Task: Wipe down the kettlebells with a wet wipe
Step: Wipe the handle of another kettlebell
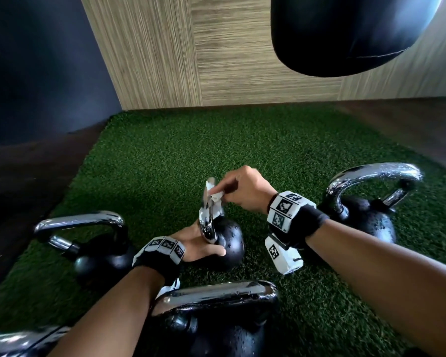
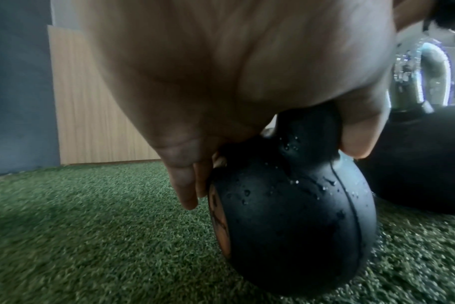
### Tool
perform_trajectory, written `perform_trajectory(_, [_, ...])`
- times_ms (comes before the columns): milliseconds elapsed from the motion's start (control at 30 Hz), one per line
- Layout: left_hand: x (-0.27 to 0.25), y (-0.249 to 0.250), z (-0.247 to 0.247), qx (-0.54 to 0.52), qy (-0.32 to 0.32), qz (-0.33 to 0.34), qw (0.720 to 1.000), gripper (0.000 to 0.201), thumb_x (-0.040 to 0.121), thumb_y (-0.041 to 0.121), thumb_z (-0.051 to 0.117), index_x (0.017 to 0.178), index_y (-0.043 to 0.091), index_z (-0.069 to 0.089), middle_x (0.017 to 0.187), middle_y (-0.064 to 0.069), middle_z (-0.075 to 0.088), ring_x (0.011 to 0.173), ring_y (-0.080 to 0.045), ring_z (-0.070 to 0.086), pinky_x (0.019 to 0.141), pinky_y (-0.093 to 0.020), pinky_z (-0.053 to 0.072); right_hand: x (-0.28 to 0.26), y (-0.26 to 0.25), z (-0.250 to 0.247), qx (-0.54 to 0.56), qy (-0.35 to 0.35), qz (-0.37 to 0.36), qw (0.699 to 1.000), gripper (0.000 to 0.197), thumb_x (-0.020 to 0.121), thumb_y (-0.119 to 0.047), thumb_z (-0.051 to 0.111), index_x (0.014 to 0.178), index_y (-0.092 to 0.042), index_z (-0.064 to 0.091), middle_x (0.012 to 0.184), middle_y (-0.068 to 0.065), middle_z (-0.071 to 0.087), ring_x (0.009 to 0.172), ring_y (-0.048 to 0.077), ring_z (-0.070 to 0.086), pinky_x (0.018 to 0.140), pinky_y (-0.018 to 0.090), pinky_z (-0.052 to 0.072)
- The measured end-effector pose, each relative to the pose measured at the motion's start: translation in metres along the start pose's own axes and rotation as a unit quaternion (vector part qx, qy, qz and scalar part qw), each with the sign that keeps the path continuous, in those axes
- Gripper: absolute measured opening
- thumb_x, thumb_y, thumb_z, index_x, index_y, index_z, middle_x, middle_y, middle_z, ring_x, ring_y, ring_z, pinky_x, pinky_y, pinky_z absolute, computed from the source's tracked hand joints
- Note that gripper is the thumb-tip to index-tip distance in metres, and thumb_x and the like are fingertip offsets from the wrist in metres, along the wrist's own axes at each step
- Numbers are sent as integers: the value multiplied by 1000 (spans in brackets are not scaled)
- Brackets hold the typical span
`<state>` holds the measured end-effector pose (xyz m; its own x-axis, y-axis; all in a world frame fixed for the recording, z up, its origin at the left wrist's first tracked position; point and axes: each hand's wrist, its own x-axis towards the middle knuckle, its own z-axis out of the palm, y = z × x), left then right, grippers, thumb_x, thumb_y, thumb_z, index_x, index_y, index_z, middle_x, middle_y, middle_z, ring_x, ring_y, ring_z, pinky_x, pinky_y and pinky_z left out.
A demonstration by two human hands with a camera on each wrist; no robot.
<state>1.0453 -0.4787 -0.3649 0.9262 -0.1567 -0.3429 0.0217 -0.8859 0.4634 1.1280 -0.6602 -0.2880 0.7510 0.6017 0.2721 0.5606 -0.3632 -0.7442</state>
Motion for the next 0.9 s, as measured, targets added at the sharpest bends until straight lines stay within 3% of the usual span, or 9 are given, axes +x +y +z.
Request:
perform_trajectory(100, [-1,1,0,-6,3,-8,1000,64,83,53,68,139,26,51,133,6,58,108,-10,48,98,-26,36,8,-14,-7,31,-97,11,995,28,70,-1,87,87,-23,82,75,-15,75,68,-4,67,69,17,57])
perform_trajectory(200, [-2,2,0,-41,20,-3,999,31,86,45,70,112,33,59,107,14,63,100,-11,55,92,-28,44,10,-17,-6,73,-110,25,991,24,70,2,86,87,-15,80,76,-11,76,70,1,70,70,19,59])
perform_trajectory(333, [-5,2,-5,-60,26,52,997,77,91,31,70,155,27,26,141,11,38,125,-10,39,96,-15,33,-4,-11,13,44,-141,25,989,25,65,-9,91,81,-21,75,81,-6,77,72,5,69,73,28,60])
perform_trajectory(400, [-3,1,-4,-56,23,94,994,79,93,20,69,156,26,23,145,14,27,130,-1,26,101,-8,23,-6,-8,20,31,-133,35,990,26,64,-11,92,81,-19,75,85,1,77,74,12,69,80,40,61])
perform_trajectory(467, [-1,1,-4,-59,46,107,991,76,91,17,71,153,21,28,143,12,29,128,0,27,103,-9,22,-5,-6,21,50,-127,41,990,26,63,-11,93,80,-19,75,85,3,78,75,13,70,82,41,61])
perform_trajectory(567, [2,-5,0,-62,47,90,993,50,90,20,71,133,15,47,127,1,51,112,-11,45,100,-26,42,-10,0,28,81,-133,48,987,26,63,-7,92,82,-13,75,87,5,78,74,13,71,78,37,62])
perform_trajectory(667, [0,-12,6,-102,16,51,993,25,92,23,67,99,48,66,86,26,66,80,5,58,74,-8,50,-17,11,39,39,-146,42,988,27,65,-7,91,88,-12,77,87,1,79,76,9,73,73,26,61])
perform_trajectory(767, [-7,-8,9,-121,9,52,991,29,92,29,67,94,58,62,85,53,57,83,29,54,69,8,37,-21,21,42,83,-157,63,982,31,70,-2,87,98,-14,77,92,1,79,82,14,77,74,28,63])
perform_trajectory(900, [-8,-5,11,-150,10,45,988,30,74,52,69,100,63,61,93,40,66,86,20,59,72,-2,44,-21,31,40,79,-169,94,978,26,77,-7,84,102,-12,78,94,2,80,80,10,74,80,29,61])
